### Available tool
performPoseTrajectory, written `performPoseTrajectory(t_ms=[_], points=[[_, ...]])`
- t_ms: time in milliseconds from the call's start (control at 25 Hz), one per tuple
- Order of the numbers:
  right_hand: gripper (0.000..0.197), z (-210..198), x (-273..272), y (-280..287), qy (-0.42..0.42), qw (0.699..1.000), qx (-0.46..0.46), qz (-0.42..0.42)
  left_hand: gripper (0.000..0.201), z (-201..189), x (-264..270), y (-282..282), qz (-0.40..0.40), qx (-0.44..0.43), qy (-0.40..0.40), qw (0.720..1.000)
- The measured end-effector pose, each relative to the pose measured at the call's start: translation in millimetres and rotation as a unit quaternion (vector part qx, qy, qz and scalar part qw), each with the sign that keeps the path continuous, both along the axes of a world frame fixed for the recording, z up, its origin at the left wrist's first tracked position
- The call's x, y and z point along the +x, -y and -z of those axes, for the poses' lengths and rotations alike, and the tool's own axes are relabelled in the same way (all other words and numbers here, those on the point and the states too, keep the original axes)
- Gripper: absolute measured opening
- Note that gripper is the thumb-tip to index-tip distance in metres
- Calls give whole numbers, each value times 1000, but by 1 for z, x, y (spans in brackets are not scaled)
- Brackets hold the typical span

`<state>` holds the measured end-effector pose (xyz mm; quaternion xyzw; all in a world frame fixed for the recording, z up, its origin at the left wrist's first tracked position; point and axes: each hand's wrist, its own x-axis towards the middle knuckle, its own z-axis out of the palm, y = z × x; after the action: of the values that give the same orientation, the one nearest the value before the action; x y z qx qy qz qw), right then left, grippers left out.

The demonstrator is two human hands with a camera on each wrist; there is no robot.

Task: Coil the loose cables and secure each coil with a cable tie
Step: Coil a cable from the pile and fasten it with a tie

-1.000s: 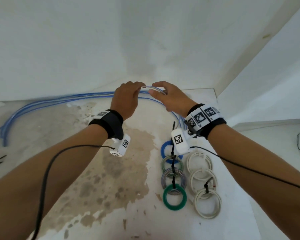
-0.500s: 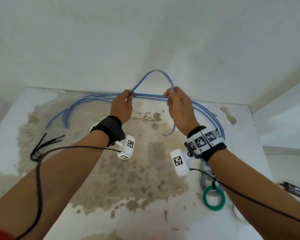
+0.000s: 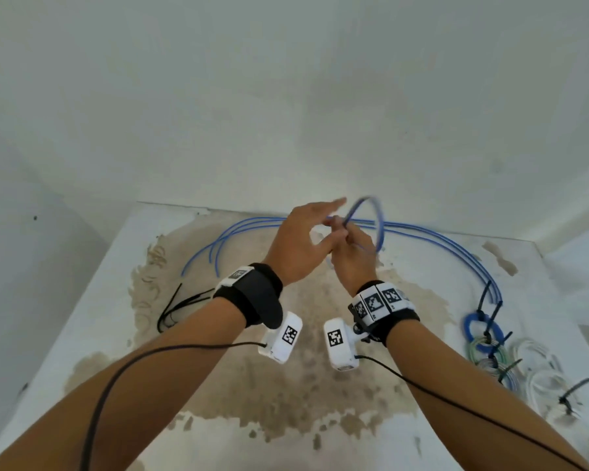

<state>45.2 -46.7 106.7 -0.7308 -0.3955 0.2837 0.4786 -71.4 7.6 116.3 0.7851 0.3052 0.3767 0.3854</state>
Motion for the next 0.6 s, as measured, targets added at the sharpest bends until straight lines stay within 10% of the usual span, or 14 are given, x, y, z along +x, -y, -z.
performPoseTrajectory(t_ms=[240, 400, 600], points=[[42, -58, 25, 5, -107, 993, 54, 3, 58, 36, -20, -13, 74, -182, -248, 949], [41, -46, 42, 27, -174, 980, -86, -52, 39, 38, -5, 20, 161, -450, -116, 871], [40, -32, 60, 49, -143, 983, -113, -3, 31, 39, 8, 56, 146, -431, -72, 887]])
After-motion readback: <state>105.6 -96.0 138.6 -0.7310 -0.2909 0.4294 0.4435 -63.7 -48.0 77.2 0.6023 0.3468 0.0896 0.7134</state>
